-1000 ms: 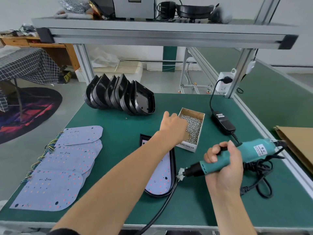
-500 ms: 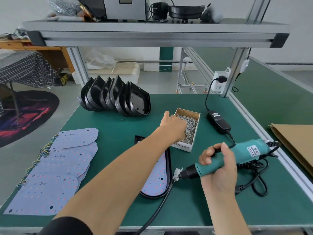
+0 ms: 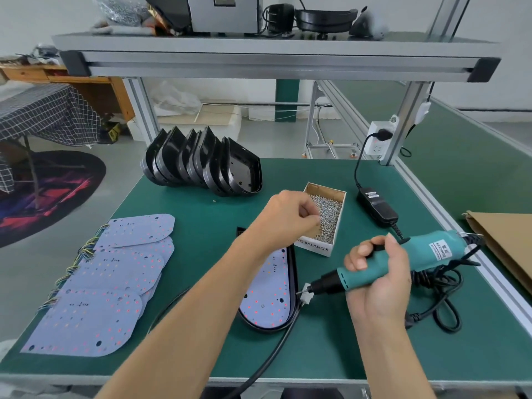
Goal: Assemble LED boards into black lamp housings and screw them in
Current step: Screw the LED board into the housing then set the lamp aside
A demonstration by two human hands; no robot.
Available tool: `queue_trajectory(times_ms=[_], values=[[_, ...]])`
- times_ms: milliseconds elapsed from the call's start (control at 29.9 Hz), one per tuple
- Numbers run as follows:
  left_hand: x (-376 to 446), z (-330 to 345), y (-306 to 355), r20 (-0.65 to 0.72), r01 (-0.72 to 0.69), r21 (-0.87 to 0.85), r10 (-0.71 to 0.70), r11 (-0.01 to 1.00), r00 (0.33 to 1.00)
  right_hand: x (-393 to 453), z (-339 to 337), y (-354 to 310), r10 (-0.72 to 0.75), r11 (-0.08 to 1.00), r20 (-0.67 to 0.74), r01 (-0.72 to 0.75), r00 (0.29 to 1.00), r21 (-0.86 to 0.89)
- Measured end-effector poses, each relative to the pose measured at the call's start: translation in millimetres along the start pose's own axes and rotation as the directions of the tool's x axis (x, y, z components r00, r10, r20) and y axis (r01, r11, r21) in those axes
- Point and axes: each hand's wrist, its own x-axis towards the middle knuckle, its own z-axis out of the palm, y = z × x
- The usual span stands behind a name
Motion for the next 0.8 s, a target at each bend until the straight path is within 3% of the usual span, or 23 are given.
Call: queue_trajectory(times_ms=[100,368,804], values=[[-45,-15,-3,-0.083,0.028,-0.24,-0.049,0.97,0.995,-1,11,0,0.007,0.999,0.03,-0.008,1.0,0.048],[-127,-28,-16,-0.2,0.061,-0.426,-0.16,0.903,0.967,-11,47,-2,0.0,0.978,0.108,-0.022,0.994,0.205],[-154,-18,-13,-0.247,0.048,-0.425,-0.167,0.904,0.955,-26,77,-5,-0.013,0.959,0.119,-0.021,0.993,0.281]])
